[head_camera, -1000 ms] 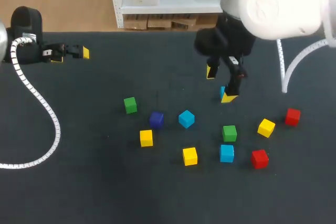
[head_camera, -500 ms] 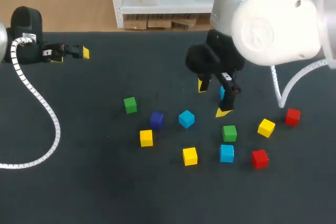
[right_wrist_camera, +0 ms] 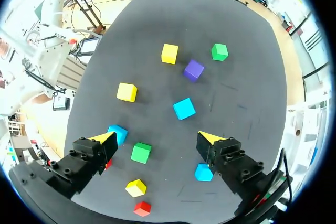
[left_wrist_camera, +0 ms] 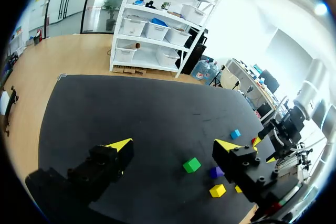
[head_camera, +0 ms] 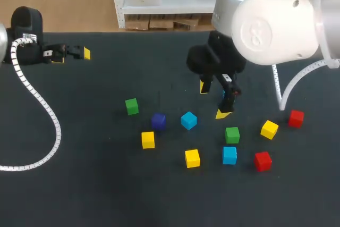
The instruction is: Place the blue cubes, place green cubes on the blue cubes, place the yellow cubes on the green cubes, then place the red cubes on the yellow cubes, and place purple cube on the red cubes.
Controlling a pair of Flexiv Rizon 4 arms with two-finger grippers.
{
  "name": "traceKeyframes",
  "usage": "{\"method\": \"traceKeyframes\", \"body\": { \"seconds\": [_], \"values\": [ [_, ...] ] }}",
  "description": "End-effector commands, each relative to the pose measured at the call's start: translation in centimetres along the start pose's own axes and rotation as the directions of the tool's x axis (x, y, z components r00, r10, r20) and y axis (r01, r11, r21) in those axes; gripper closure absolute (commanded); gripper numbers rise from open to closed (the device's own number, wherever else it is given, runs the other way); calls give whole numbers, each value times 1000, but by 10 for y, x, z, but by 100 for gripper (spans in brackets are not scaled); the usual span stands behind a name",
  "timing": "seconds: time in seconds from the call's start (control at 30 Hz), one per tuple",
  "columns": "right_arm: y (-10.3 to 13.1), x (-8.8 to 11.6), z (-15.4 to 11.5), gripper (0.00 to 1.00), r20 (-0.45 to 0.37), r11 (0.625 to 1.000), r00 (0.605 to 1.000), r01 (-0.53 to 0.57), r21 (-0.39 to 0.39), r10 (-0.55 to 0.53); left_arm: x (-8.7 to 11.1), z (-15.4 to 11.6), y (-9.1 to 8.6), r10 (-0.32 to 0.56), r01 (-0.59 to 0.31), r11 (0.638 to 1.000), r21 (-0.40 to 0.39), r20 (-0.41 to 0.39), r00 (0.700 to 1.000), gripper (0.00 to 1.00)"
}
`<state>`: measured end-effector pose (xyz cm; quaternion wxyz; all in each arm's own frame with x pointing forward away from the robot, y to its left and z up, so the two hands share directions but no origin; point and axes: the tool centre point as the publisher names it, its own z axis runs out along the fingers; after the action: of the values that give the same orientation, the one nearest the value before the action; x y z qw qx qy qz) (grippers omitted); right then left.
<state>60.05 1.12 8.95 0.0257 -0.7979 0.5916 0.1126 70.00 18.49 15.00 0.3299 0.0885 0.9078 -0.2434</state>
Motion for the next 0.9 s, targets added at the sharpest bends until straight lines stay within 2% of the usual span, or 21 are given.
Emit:
{"method": "traceKeyframes", "body": {
  "seconds": [0.03, 0.37, 0.47, 0.63, 0.73, 0.9],
  "values": [
    [-1, 0, 0, 0, 2, 1000, 1000, 1, -3, -1, 0, 0, 0, 0, 0, 1000, 0, 0, 1000, 0],
    [-5, 4, 5, 0, -19, 999, 999, -27, -29, 26, 0, 0, 0, 0, 0, 1000, 0, 0, 1000, 0],
    [-11, -2, 13, 0, -1, 999, 1000, 3, -40, -3, 0, 0, 0, 0, 0, 1000, 0, 0, 1000, 0],
    [-22, -15, 22, 0, -48, 997, 996, 74, -38, -76, 0, 0, 0, 0, 0, 1000, 0, 0, 1000, 0],
    [-29, -23, 29, 0, -49, 989, 988, 142, -36, -144, 0, 0, 0, 0, 0, 1000, 0, 0, 1000, 0],
    [-40, -39, 39, 0, -155, 975, 963, 209, -74, -219, 0, 0, 0, 0, 0, 1000, 0, 0, 1000, 0]
  ]
}}
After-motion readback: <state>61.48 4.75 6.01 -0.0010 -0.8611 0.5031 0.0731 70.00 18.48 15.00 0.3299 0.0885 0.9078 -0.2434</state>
